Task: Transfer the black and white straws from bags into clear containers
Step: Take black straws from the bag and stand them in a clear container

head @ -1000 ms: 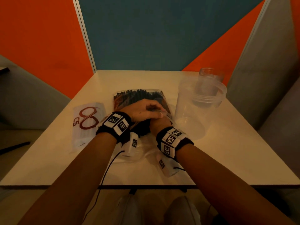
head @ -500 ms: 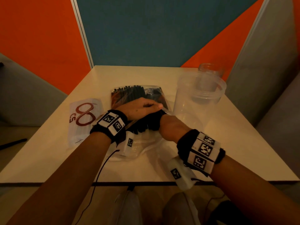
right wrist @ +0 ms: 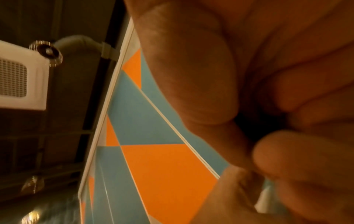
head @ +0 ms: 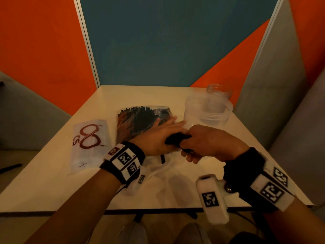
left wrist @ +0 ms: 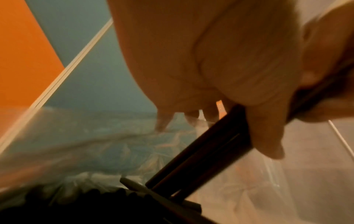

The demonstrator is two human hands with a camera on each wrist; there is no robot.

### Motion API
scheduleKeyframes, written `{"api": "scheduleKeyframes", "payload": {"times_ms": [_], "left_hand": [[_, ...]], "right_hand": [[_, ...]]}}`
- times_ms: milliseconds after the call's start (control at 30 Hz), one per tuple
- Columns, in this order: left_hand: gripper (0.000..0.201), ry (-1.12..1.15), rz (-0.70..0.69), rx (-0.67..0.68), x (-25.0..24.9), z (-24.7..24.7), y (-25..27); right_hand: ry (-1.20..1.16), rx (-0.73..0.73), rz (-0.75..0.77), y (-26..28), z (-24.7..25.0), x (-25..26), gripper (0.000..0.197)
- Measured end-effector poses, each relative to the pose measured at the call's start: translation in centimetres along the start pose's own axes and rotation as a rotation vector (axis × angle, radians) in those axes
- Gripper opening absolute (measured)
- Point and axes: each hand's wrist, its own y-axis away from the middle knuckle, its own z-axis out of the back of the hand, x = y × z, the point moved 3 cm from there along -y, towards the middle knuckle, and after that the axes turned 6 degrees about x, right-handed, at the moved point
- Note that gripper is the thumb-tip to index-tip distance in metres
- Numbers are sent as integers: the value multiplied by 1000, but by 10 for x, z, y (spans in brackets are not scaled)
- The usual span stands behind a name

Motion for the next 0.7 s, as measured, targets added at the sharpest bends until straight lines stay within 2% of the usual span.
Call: {"api": "scheduleKeyframes", "payload": {"times_ms": [33, 133, 200, 267, 333, 400, 433, 500, 567, 700], "left_hand": [[53, 70, -23, -47, -2, 2, -1], [33, 304, -53, -178, -7, 9, 1], [33, 419, -36, -234, -11, 16, 3], [38, 497, -41, -265, -18, 23, 5], [27, 509, -50, -311, -25, 30, 6], [14, 529, -78, -346, -31, 34, 6], [14, 553, -91, -363, -35, 36, 7], [27, 630, -110, -386, -38, 36, 6], [34, 691, -103, -359, -37, 34, 5], [39, 615, -41, -253, -24, 22, 3]], "right_hand": [[-63, -17, 52, 3, 5, 2, 18], [-233, -52, 217, 9, 20, 8, 37], [-283, -67, 307, 10, 26, 12, 42], [-199, -173, 391, 6, 28, 16, 47], [-82, -321, 457, -2, 26, 21, 46], [-100, -384, 503, -12, 20, 25, 38], [-170, -385, 538, -16, 18, 28, 31], [-270, -405, 589, -21, 17, 31, 22], [-292, -454, 579, -28, 17, 29, 21], [-370, -451, 532, -44, 8, 17, 23]]}}
